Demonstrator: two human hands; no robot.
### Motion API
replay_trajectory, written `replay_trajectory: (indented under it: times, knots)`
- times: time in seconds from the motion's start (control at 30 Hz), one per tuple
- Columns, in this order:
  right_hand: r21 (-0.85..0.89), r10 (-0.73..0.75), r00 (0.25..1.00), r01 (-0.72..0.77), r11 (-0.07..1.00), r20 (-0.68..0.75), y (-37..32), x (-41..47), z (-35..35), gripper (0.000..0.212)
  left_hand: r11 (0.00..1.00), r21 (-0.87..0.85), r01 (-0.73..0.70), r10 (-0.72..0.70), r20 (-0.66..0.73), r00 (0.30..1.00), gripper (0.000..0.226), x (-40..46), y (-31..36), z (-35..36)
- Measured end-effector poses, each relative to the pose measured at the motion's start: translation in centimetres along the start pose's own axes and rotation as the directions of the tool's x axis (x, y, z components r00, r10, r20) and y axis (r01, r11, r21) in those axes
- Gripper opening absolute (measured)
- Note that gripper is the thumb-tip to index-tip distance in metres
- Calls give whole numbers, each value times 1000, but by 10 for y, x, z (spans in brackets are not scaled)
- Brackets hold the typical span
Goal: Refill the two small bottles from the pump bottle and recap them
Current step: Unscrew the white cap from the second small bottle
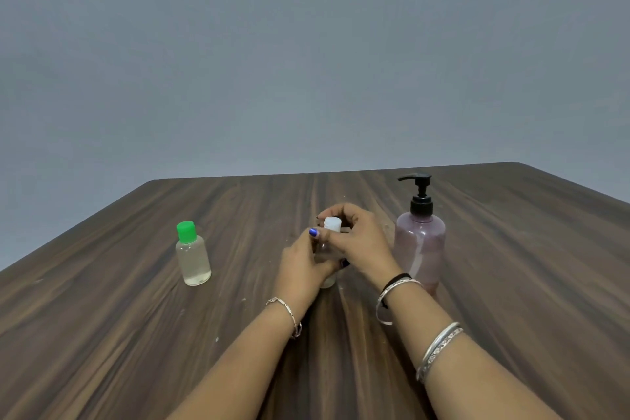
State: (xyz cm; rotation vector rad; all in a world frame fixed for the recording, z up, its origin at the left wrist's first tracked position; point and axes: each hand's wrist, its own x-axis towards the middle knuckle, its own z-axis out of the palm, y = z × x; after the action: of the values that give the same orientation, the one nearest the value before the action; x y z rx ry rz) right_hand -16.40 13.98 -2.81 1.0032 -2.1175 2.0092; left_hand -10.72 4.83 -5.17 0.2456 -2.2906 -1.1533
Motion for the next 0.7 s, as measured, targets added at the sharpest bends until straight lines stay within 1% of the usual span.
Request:
replay_trajectory:
  times: [0.1,0.17,0.27,0.33,0.47,0.5,0.53,0.6,0.63,0.7]
  knots:
    - [-6,0,1000,0,1000,7,1,0,-1,19,999,-4,-43,43,-64,997,39,-2,-3,-2]
    - [29,17,1000,-17,999,-8,1,1,-1,22,999,-19,-40,38,-99,994,35,0,-7,-5]
    - [81,40,999,-38,996,-22,2,1,-2,21,1000,-19,-24,23,-89,996,29,3,-11,-6]
    - [78,24,1000,-25,997,15,3,1,-3,21,999,-35,-15,13,-57,998,25,4,-13,-9]
    - [53,15,989,-23,998,150,3,1,-4,27,994,-106,17,-18,-15,1000,23,5,-16,-15]
    - [83,21,984,-36,996,178,3,2,-4,30,992,-122,26,-28,-15,1000,23,5,-16,-16]
    - [150,29,981,-59,987,194,2,2,-4,32,990,-139,33,-36,-17,999,24,5,-16,-17]
    - [321,52,982,-110,941,184,1,1,-5,30,986,-162,36,-39,-15,999,27,5,-16,-17]
    - [375,65,984,-123,919,164,1,1,-5,28,986,-162,34,-37,-12,999,28,5,-16,-18]
    - [391,69,989,-116,913,132,0,0,-5,19,988,-151,31,-32,-5,999,28,4,-15,-18]
